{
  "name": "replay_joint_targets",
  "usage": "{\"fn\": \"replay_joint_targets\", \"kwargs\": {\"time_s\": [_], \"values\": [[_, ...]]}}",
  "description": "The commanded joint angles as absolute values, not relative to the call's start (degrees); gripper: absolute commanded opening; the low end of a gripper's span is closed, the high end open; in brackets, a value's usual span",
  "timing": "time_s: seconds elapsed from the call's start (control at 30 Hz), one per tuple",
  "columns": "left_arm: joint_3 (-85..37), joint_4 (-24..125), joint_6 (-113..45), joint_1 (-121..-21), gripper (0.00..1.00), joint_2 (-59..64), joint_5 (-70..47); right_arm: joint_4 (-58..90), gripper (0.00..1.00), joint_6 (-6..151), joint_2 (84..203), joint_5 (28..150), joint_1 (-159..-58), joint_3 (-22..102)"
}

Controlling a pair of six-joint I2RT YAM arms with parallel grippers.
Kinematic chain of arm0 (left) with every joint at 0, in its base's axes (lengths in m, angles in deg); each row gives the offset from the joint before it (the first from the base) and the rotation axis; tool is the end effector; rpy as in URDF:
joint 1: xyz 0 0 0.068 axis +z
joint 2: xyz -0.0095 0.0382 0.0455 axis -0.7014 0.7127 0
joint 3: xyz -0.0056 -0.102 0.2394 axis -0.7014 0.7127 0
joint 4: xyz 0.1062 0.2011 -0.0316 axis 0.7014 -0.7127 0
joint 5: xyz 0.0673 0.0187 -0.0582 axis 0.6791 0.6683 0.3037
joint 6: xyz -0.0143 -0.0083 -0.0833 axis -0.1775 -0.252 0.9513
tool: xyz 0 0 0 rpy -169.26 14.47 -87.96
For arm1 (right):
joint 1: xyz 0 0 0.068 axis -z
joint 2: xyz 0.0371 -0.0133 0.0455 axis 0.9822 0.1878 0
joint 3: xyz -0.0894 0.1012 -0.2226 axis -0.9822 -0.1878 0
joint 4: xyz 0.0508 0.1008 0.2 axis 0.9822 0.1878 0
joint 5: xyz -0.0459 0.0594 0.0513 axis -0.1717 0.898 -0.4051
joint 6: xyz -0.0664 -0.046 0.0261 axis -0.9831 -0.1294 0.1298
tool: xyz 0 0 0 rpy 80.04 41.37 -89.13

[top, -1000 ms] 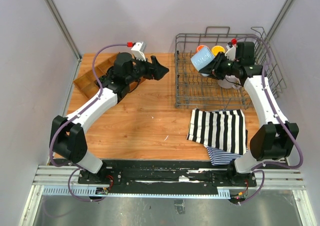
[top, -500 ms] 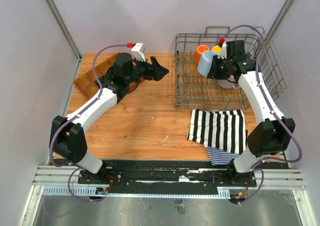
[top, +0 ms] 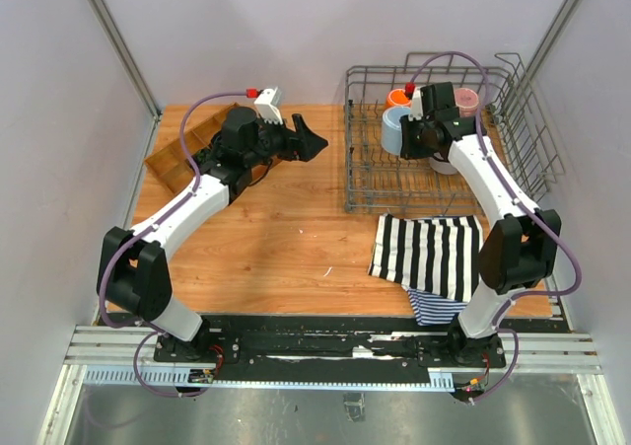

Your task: Load the cups into the dish rack

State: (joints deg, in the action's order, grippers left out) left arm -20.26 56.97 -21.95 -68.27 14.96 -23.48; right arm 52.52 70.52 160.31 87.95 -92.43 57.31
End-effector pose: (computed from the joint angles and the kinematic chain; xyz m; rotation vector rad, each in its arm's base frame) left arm 0.3277 -0.1723 0.3277 0.2718 1.8048 -0.9046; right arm 0.3682 0.0950 0.3059 -0.2292 2.2971 0.2825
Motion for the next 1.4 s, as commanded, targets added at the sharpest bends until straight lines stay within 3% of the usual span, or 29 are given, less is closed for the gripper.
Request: {"fn": "replay_joint_targets", "kwargs": {"time_s": [0.0,1.37], "values": [[-19.78,58.7,-21.52,-67.61,0.87,13.3,-24.8,45.17,0.01,68.09,161.0,86.17,-93.03,60.65],[-23.57,59.47,-19.38,-65.95,0.87,19.14,-26.45,44.29,0.01,69.14,171.69,87.8,-92.99,62.77]]}}
